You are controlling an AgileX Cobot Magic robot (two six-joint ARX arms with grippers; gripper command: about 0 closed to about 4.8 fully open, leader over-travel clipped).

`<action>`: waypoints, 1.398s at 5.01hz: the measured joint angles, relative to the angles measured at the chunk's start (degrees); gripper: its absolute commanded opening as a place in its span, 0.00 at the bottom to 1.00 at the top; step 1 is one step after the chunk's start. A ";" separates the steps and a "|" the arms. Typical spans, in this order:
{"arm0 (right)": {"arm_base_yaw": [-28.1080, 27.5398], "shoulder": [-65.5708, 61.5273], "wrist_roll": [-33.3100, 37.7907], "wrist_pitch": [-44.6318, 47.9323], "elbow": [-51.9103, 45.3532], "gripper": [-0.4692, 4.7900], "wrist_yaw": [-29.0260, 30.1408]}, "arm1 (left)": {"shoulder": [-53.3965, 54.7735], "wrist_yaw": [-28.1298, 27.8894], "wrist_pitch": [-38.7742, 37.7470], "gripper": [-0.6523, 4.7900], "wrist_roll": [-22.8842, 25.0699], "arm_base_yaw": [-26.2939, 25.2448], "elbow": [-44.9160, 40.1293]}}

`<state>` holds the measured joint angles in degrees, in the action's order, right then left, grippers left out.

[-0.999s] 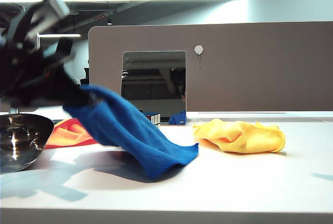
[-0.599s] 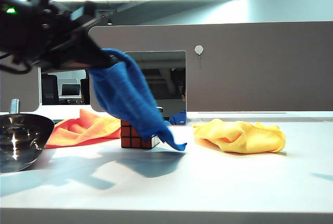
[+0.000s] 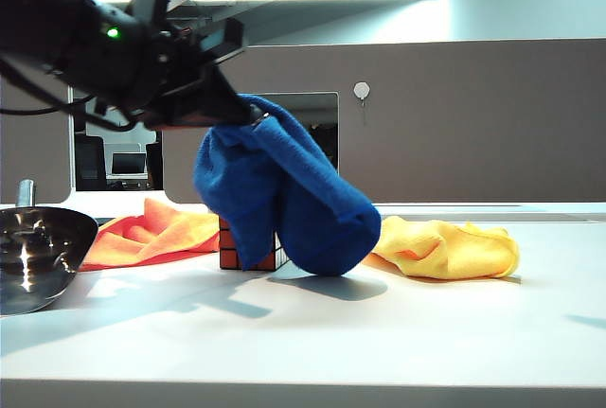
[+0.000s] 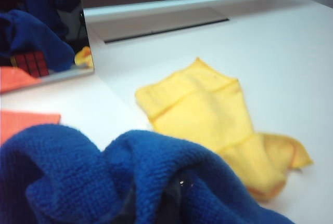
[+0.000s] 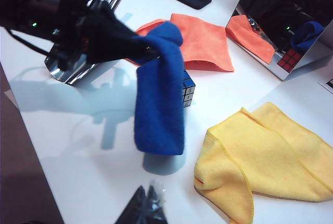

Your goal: Pick up a rag that is the same color as the top surface of the Rubik's Cube and cover the cube with it.

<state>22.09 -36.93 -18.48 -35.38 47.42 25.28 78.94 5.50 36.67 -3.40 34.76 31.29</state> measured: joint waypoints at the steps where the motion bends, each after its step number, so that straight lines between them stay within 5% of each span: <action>1: 0.00 0.00 0.00 0.00 0.00 0.08 0.00 | 1.40 0.02 1.36 0.11 1.09 0.00 2.25; 4: 0.00 0.02 0.00 0.00 0.00 0.08 0.00 | 1.62 1.88 2.80 0.11 5.16 -1.33 10.12; 6: -0.02 0.02 0.00 0.00 0.00 0.08 0.00 | 7.13 0.94 -12.24 0.11 3.28 -3.91 10.08; 7: 0.00 0.02 0.00 0.00 0.00 0.08 0.00 | 8.37 1.11 -13.90 0.11 2.64 -3.63 10.10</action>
<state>22.09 -36.91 -18.48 -35.38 47.42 25.28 87.31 6.61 22.76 -0.75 31.14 41.39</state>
